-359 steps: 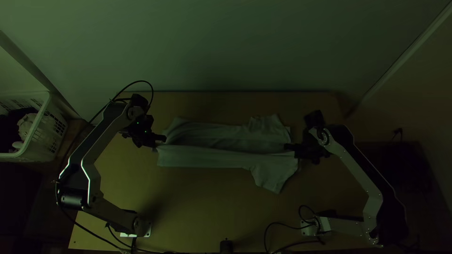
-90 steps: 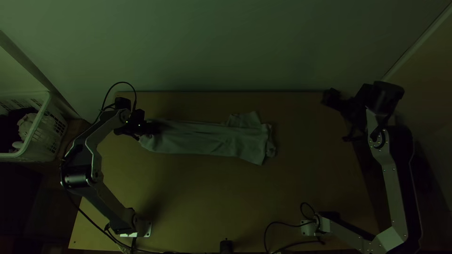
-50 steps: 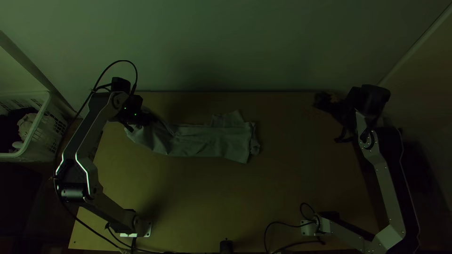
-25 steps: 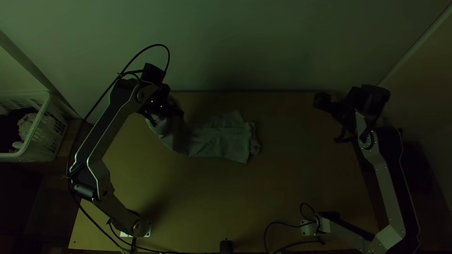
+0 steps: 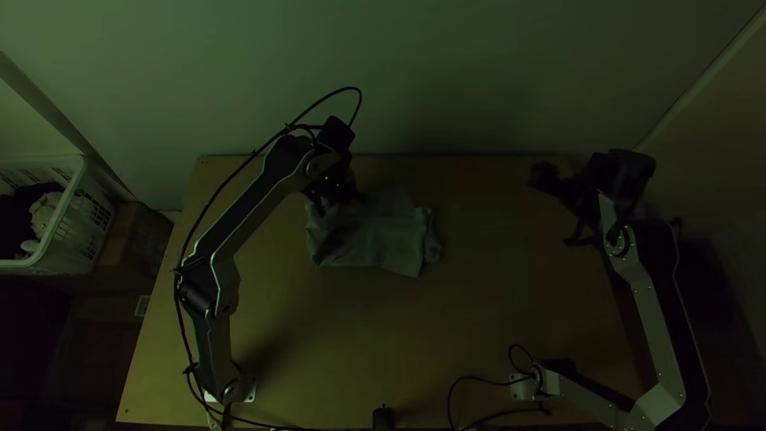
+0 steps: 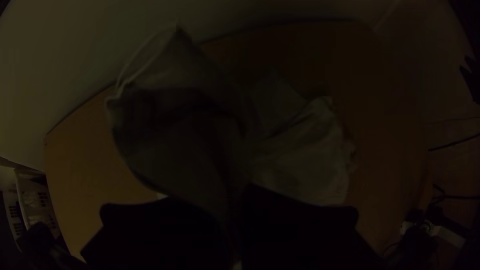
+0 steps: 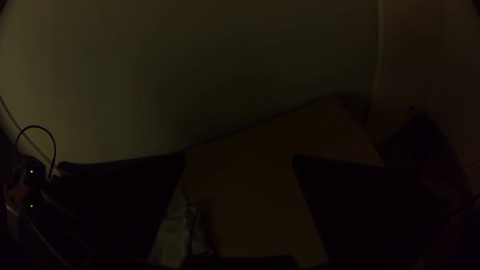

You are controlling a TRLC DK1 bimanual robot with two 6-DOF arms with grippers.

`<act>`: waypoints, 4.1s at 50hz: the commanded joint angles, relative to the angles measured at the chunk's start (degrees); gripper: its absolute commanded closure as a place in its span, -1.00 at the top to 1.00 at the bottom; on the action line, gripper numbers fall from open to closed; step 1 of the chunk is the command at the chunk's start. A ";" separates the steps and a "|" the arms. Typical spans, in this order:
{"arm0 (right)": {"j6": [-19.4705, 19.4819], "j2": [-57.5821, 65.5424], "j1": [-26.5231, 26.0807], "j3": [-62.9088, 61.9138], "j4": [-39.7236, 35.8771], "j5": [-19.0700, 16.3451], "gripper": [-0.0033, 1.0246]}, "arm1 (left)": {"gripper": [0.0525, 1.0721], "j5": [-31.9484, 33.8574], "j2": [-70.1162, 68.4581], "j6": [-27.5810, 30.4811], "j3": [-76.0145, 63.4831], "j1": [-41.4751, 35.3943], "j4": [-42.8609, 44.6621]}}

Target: Fold the t-shirt

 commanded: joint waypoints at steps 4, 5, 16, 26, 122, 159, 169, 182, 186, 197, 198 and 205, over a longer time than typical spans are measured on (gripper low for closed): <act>1.21 -1.43 0.13 -1.27 0.96 -0.06 0.91 | -0.95 -0.21 2.74 -4.26 3.91 -3.15 1.67; 1.21 -1.43 0.13 -1.36 0.96 -0.06 0.91 | -0.95 -0.21 3.18 -4.70 4.35 -3.41 1.85; 1.30 -1.78 0.21 -3.03 1.93 -0.06 0.91 | -0.95 -1.71 6.96 -7.43 5.05 -8.16 5.54; 1.30 -1.87 0.21 -4.44 2.90 -0.06 0.91 | -0.95 -3.55 10.30 -8.39 6.81 -10.80 8.35; -16.19 -8.29 3.20 -9.71 20.74 -0.06 0.91 | 0.92 -2.50 -18.62 1.10 -10.42 9.51 26.81; -22.60 -37.20 -1.10 -26.94 31.20 -0.06 0.91 | 0.91 -2.68 -72.23 7.34 -65.79 28.49 46.23; -23.13 -45.99 -0.75 -34.50 32.95 -0.06 0.91 | 0.91 -2.59 -86.56 8.66 -80.03 31.22 51.24; -24.27 -57.16 -0.58 -44.78 32.95 -0.06 0.91 | 0.91 -2.24 -103.26 10.59 -96.46 32.97 56.16; -24.27 -59.35 -0.49 -47.77 32.78 0.03 0.91 | 0.91 -2.24 -105.45 10.59 -99.63 33.06 56.25; -24.27 -64.63 -1.81 -59.90 34.36 0.03 0.91 | 0.91 -2.50 -113.45 11.38 -115.01 34.12 72.60; -24.27 -65.42 -1.81 -60.86 34.54 -0.06 0.91 | 0.91 -2.50 -113.28 11.65 -115.18 34.38 72.25; -22.87 -67.70 -1.54 -66.05 35.94 0.03 0.91 | 0.91 -2.06 -113.19 12.44 -118.70 33.85 72.33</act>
